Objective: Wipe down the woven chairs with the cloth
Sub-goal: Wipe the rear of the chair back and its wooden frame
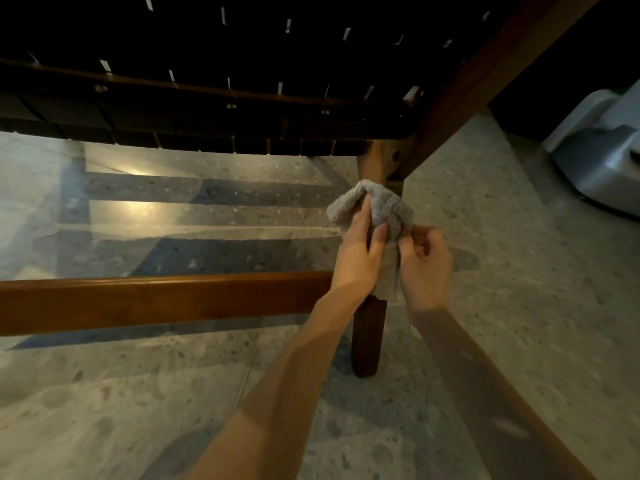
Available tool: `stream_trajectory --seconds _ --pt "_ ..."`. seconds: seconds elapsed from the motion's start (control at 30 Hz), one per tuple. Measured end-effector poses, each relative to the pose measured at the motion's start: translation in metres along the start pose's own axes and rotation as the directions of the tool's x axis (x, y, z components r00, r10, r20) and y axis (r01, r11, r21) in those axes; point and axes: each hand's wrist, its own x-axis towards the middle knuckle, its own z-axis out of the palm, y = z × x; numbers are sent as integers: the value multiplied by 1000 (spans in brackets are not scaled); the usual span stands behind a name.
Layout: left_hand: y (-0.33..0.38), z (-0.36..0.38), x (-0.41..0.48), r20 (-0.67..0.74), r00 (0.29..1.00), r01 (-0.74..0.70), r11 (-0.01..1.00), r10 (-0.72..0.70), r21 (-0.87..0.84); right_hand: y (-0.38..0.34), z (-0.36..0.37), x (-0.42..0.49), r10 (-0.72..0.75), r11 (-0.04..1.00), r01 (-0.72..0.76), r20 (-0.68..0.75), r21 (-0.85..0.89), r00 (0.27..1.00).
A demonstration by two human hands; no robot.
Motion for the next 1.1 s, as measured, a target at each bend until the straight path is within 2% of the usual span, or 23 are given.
stream_trajectory --seconds 0.23,0.37,0.53,0.57,0.67,0.7,0.8,0.87,1.0,1.1 --pt "0 1 -32 -60 996 72 986 -64 149 14 -20 -23 72 995 -67 75 -69 995" --pt "13 -13 -38 -52 999 14 936 5 353 1 -36 -33 14 999 -8 176 -37 984" --pt "59 -33 -30 -14 994 -89 903 104 420 -30 -54 -35 -90 994 99 165 -50 982" --pt "68 -39 -25 7 998 -59 903 62 426 -35 -56 -34 -121 988 134 160 -75 980" --pt "93 -64 -12 66 981 145 909 -184 390 -51 -54 -32 -200 956 235 194 -174 960" --pt "99 -75 -11 72 975 159 888 -210 431 -56 -50 -32 -212 949 255 220 -187 952" --pt "112 -109 -24 66 982 122 854 -179 506 -72 -35 -38 -203 968 244 366 -67 908" --pt "113 -127 -40 66 993 48 845 -98 533 -81 -25 -46 -215 972 235 463 15 860" --pt "97 -160 -79 3 994 -84 735 110 673 -87 -7 -55 -294 928 371 580 -16 759" --pt "75 -179 -104 22 998 -63 727 65 684 -89 2 -62 -326 874 482 657 -65 680"
